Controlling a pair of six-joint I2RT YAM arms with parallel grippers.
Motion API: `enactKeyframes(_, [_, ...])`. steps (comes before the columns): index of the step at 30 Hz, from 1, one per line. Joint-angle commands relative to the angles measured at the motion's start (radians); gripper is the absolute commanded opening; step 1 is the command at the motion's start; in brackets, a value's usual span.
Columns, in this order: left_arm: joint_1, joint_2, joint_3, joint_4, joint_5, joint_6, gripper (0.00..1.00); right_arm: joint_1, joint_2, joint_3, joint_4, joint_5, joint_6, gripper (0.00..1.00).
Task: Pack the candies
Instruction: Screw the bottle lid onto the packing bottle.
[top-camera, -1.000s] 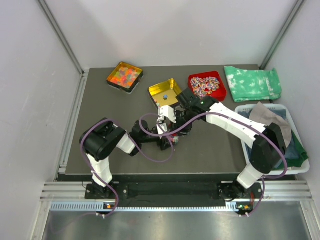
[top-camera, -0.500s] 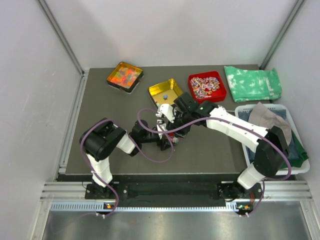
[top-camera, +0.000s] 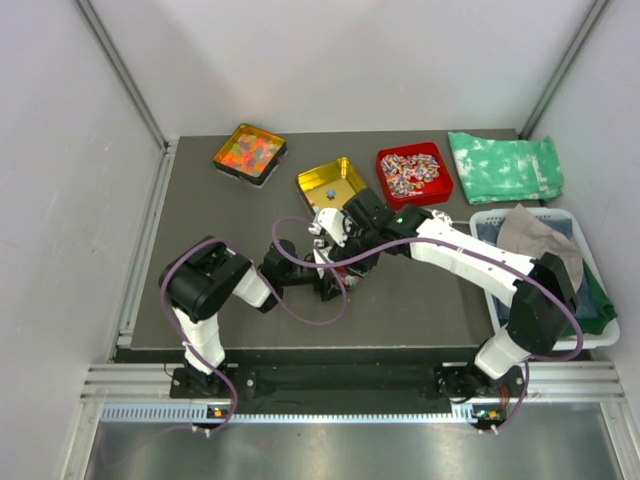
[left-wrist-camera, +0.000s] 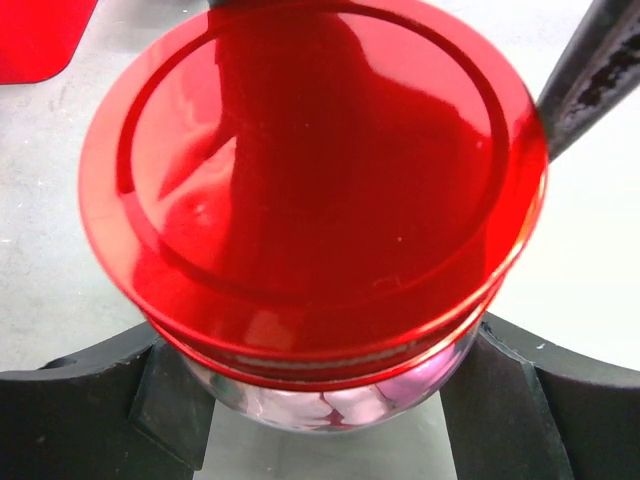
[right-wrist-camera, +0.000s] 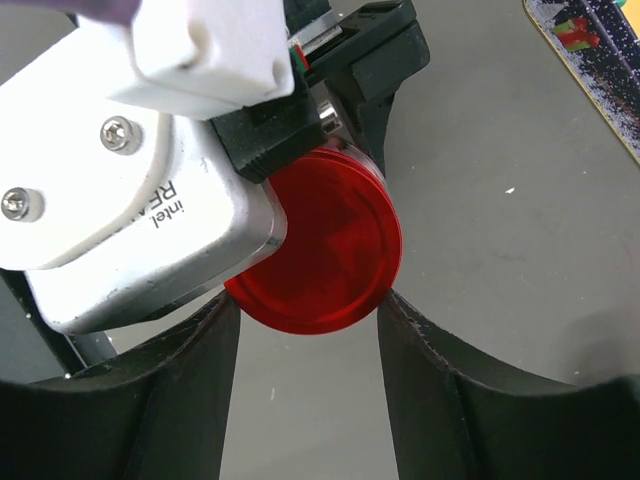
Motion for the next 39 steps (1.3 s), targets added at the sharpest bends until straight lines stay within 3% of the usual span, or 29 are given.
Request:
enactKeyframes(1, [-0.005,0.007,0.008,-0.045,-0.016,0.008,0.65,0.042,-0.008,-0.012,0.005,-0.076,-0.007,0.56])
enactKeyframes(14, [-0.005,0.010,0.011,-0.048,-0.018,0.008,0.65,0.044,-0.082,-0.024,-0.096,-0.074,-0.117,0.84])
enactKeyframes(21, [-0.007,0.009,0.013,-0.049,-0.018,0.011,0.65,-0.025,-0.133,-0.015,-0.150,-0.048,-0.388,0.95])
enactKeyframes(27, [-0.005,0.013,0.013,-0.054,-0.019,0.011,0.65,-0.054,-0.051,0.045,-0.146,-0.057,-0.514,0.99])
enactKeyframes(39, [-0.005,0.010,0.013,-0.054,-0.013,0.011,0.65,-0.091,0.117,0.215,-0.155,-0.226,-0.539,0.94])
